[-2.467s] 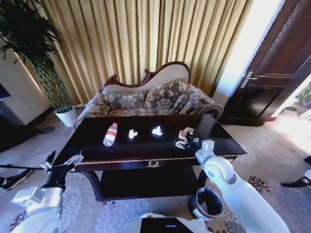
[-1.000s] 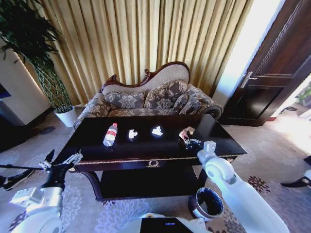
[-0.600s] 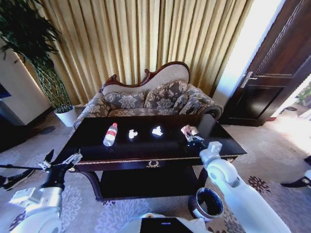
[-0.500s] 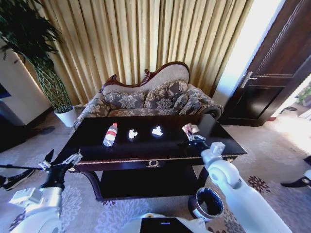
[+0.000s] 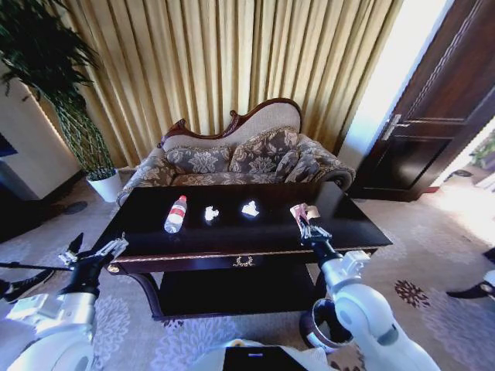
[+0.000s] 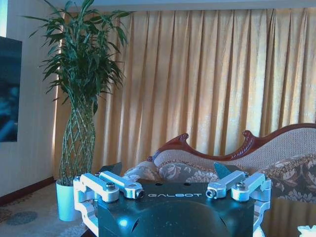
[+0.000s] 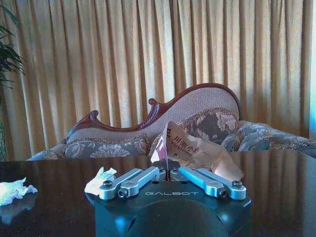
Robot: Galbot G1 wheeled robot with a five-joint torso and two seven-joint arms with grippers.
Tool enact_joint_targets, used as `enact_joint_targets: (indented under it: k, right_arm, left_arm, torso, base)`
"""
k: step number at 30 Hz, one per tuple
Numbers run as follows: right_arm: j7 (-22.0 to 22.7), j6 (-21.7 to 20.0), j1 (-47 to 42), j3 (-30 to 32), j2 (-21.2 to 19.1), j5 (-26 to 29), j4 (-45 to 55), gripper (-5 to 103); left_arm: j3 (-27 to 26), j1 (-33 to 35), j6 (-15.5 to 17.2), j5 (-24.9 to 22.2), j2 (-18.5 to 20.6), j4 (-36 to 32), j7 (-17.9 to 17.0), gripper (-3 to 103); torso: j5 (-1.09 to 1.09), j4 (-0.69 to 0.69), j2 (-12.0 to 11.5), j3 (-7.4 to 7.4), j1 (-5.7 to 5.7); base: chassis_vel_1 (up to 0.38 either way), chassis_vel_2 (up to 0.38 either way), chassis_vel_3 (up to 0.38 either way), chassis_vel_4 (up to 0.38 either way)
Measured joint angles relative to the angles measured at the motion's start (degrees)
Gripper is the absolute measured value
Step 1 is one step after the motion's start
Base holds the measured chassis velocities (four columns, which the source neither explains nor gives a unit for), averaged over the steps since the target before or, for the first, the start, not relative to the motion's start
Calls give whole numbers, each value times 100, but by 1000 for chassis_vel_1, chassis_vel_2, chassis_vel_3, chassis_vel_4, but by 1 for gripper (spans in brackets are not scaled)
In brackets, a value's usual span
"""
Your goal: Move to the front of the table and place the trash on the table into the trash bin.
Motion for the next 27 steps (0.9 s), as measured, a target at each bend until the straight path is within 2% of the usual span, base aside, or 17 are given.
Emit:
enact_joint_targets:
  k: [10,21,27]
  right_arm:
    - [2,9,23,0,-1,-21,22,0]
    - [3,103,4,-32,34,109,-67,0]
    - [9,85,-216,192,9,115,-177,0]
  left_arm:
    - [24,32,5,1,31,0,0,100]
    - [40,62,14,0,29,0,0,100]
    - [23,79,8,-1,58,0,1,100]
  torso:
    - [0,0,-1,0,1]
    - [1,0,3,-2,-6]
    - [1,1,2,0,-4]
  base:
    - [60,-61,-53,53]
    - [155,-151,-164,167]
    - [24,-18,-29,34]
